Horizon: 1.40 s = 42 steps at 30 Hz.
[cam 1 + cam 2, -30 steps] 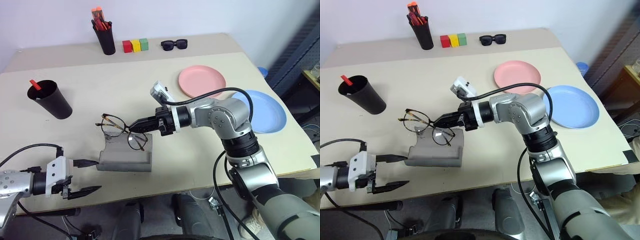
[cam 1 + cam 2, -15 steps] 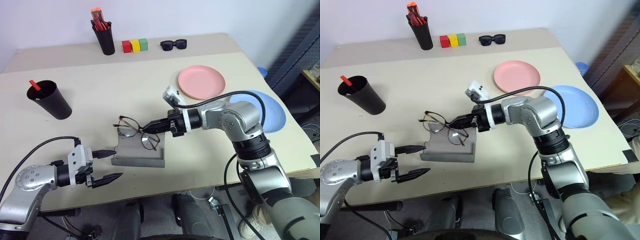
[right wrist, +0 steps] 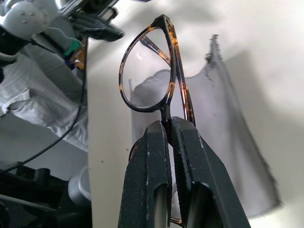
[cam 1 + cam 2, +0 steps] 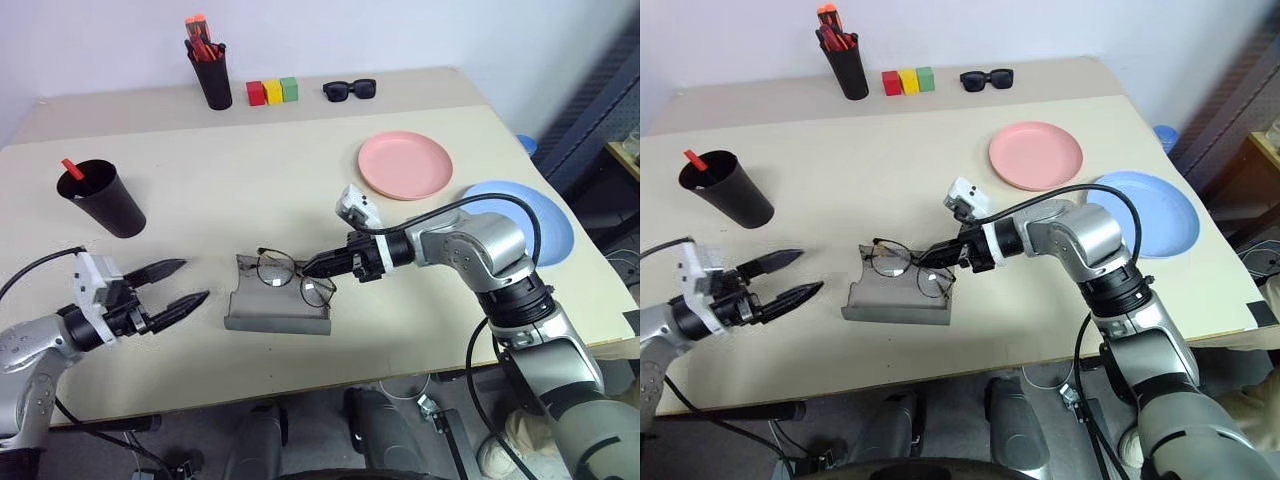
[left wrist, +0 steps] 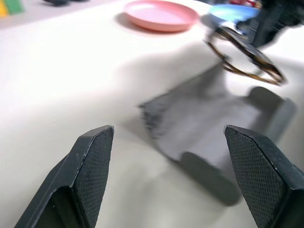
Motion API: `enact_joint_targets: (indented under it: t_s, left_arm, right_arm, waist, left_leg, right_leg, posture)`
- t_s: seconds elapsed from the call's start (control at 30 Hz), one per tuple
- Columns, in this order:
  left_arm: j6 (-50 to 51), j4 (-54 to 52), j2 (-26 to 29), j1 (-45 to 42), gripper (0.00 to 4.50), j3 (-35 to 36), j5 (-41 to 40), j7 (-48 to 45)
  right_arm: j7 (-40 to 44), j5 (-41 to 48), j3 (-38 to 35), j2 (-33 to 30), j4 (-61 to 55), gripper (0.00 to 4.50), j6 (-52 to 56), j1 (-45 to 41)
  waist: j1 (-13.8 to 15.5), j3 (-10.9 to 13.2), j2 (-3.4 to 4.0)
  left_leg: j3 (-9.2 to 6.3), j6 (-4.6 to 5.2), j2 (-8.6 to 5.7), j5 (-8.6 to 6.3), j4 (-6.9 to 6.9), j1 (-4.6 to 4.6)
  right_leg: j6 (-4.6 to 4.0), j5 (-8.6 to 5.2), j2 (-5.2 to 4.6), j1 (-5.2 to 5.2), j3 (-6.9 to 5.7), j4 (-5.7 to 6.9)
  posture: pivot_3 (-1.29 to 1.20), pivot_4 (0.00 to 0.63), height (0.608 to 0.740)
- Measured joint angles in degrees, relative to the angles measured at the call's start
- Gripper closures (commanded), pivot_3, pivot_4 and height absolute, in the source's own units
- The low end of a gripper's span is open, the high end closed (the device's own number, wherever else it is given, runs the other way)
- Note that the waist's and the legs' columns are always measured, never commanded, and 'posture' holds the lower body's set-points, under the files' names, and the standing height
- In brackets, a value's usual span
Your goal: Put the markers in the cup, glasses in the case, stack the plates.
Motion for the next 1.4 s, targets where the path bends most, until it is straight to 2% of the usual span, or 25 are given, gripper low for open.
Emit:
enact_joint_targets:
  t_s: [0.53, 0.7, 1.03, 1.4]
  left_arm:
    - [-1.7, 0.3, -1.4, -0.3, 0.67, 0.6, 0.9, 0.4]
    - [0.7, -2.0, 0.2, 0.8, 0.67, 1.7, -0.9, -0.1]
    - [1.6, -4.2, 2.4, 4.6, 0.67, 2.4, -1.3, -3.5]
    - [1.7, -5.3, 2.3, 5.1, 0.67, 3.5, -1.3, -2.3]
  right_arm:
    - [-1.6, -1.2, 1.9, 3.9, -0.1, 4.36, -1.0, 1.2]
    - [-1.7, -2.4, 1.9, 4.5, 1.5, 4.36, -2.6, 1.1]
    - [-0.8, -4.5, 1.9, 4.8, 4.3, 4.36, -5.2, 0.4]
    - [3.2, -7.9, 6.2, 2.0, 4.1, 4.36, -7.5, 0.4]
  waist:
    - [0.0, 0.0, 0.00]
    - [0.0, 0.0, -0.01]
    - [-0.1, 0.0, 0.00]
    - [0.0, 0.0, 0.00]
  left_leg:
    - [-0.01, 0.00, 0.00, 0.00, 0.00, 0.01]
    - [-0.01, 0.00, 0.00, 0.00, 0.00, 0.01]
    - [0.00, 0.00, 0.00, 0.00, -0.01, 0.01]
    - [-0.01, 0.00, 0.00, 0.00, -0.01, 0.01]
  right_leg:
    - [-0.01, 0.00, 0.00, 0.00, 0.00, 0.00]
    - [0.00, 0.00, 0.00, 0.00, 0.00, 0.00]
    - [-0.01, 0.00, 0.00, 0.00, 0.00, -0.01]
    - [-0.02, 0.00, 0.00, 0.00, 0.00, -0.02]
  posture:
    - [0.00, 0.150, 0.740]
    - [0.00, 0.150, 0.740]
    - [0.00, 0.150, 0.740]
    - [0.00, 0.150, 0.740]
